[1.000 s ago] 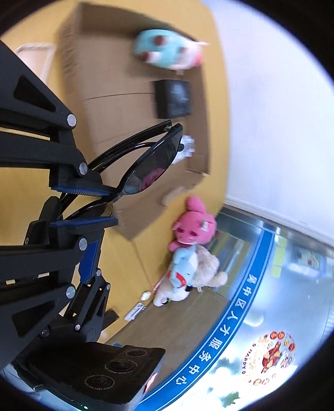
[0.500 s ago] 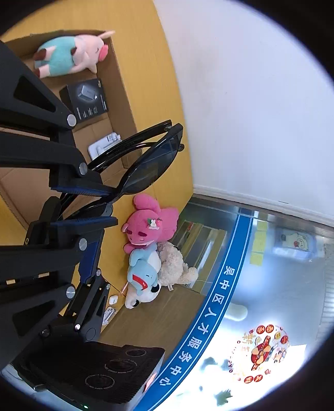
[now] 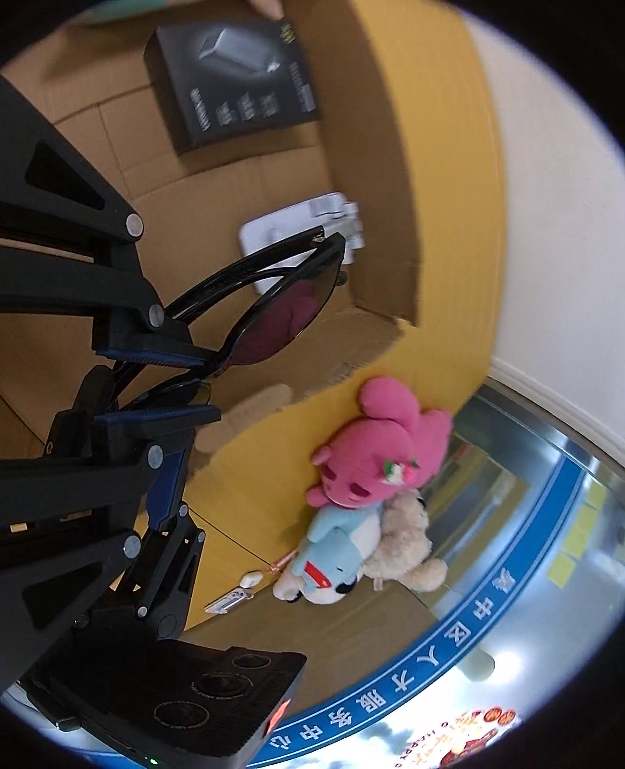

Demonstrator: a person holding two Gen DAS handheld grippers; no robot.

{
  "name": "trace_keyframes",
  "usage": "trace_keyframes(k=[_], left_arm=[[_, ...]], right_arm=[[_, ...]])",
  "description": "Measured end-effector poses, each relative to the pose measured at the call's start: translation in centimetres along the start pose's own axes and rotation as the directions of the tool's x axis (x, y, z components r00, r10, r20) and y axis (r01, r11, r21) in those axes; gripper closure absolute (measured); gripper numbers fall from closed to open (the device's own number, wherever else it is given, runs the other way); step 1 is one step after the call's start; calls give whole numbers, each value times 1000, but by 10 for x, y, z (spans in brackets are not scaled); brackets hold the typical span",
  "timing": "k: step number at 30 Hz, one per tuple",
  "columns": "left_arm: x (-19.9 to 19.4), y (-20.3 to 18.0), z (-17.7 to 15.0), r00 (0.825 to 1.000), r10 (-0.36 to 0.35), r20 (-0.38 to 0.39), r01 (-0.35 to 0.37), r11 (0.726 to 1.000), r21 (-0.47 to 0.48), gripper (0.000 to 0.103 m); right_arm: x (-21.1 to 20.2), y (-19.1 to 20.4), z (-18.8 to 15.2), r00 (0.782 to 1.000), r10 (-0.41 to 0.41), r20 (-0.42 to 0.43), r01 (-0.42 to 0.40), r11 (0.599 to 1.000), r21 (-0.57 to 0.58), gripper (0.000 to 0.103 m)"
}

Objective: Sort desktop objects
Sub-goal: 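Lower the sunglasses into the cardboard box and open both grippers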

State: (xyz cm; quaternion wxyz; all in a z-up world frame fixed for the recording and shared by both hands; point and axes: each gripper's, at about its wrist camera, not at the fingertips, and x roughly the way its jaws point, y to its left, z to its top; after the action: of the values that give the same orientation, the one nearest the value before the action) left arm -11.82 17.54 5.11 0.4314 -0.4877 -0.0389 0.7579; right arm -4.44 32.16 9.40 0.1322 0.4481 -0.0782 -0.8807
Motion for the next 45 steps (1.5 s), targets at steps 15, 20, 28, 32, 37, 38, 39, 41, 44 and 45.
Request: trace_keyframes(k=[15, 20, 28, 32, 37, 38, 39, 41, 44, 45], left_arm=[[61, 23, -14, 982, -131, -139, 108, 981, -164, 89], [77, 28, -19, 967, -133, -216, 88, 975, -205, 90], [80, 30, -22, 966, -106, -234, 55, 975, -214, 91], [88, 29, -26, 961, -101, -259, 38, 970, -239, 89], [86, 20, -29, 957, -101, -273, 35, 971, -238, 65], [84, 15, -30, 956, -102, -275, 37, 972, -231, 61], [80, 11, -30, 957, -88, -276, 29, 977, -212, 57], [68, 2, -30, 963, -36, -267, -12, 984, -175, 57], [30, -10, -30, 984, 27, -175, -49, 991, -124, 57], [10, -14, -32, 992, 50, -116, -62, 993, -104, 57]], right_arm=[[40, -21, -25, 947, -205, -248, 221, 974, 39, 53], [45, -12, -28, 935, -238, -263, 250, 968, 13, 52], [37, -5, -35, 918, -316, -238, 316, 948, -38, 33], [20, 0, -36, 929, -318, -191, 315, 948, -47, 24], [4, 7, -40, 933, -334, -137, 327, 943, -68, 17], [0, 8, -41, 933, -336, -127, 330, 941, -70, 17], [-3, 8, -43, 933, -341, -117, 335, 940, -71, 14], [-12, 7, -45, 935, -344, -92, 339, 939, -64, 11], [-32, 3, -51, 945, -325, -49, 323, 946, -40, 11], [-42, 4, -54, 949, -314, -21, 314, 949, -29, 10]])
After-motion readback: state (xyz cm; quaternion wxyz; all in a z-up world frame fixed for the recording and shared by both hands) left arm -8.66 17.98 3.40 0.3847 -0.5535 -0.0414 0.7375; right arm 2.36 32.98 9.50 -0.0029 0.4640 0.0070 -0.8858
